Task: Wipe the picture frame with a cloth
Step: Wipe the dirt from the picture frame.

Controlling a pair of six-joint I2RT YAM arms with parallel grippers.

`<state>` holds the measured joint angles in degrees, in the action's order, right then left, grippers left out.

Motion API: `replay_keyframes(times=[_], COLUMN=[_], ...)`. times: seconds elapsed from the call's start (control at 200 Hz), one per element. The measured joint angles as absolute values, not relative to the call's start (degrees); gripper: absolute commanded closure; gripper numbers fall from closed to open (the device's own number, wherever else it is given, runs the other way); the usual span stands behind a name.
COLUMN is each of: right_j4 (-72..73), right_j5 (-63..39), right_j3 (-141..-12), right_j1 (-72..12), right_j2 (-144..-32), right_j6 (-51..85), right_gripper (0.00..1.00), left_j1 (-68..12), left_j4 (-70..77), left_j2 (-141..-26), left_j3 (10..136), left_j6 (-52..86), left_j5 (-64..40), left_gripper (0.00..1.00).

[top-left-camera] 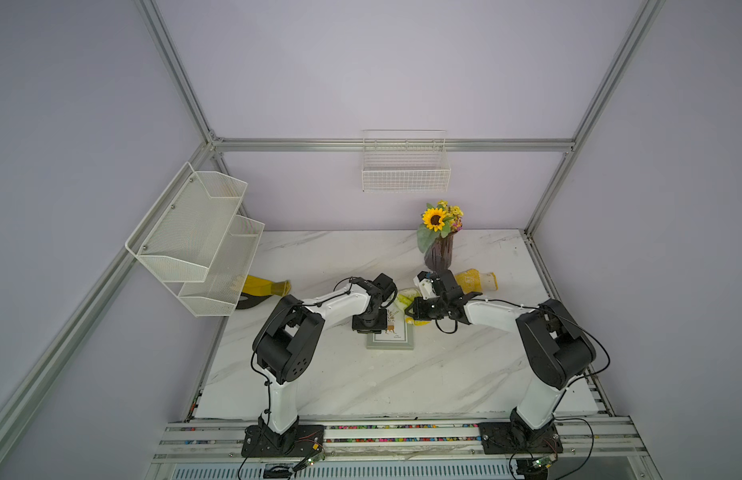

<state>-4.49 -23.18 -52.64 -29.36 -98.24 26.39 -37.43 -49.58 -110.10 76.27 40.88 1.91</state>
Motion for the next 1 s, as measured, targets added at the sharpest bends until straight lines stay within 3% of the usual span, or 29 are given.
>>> replay_keyframes(times=[0.29,0.505,1.0], right_j4=[-4.32,-8.36,-7.66], right_j5=[-20.27,-16.16,-13.3], right_j3=[-36.47,-38.19,-64.97], right_j1=[-39.88,-40.47,-40.51], right_j2=[-80.16,-77.95,-105.06], right_j6=[38.22,40.25,32.67], right_gripper=[1.0,1.0,1.0], left_j1=[-37.43,-37.43,-38.39], left_j4=[-49.56,-48.66,-42.68], left_j2=[-110.15,-109.6,-105.41], left_j3=[76.27,75.31,68.69], left_j6=[42.98,44.56,45.15], left_j5=[1.72,1.41,2.57], left_gripper=[0.85,0.85,0.85])
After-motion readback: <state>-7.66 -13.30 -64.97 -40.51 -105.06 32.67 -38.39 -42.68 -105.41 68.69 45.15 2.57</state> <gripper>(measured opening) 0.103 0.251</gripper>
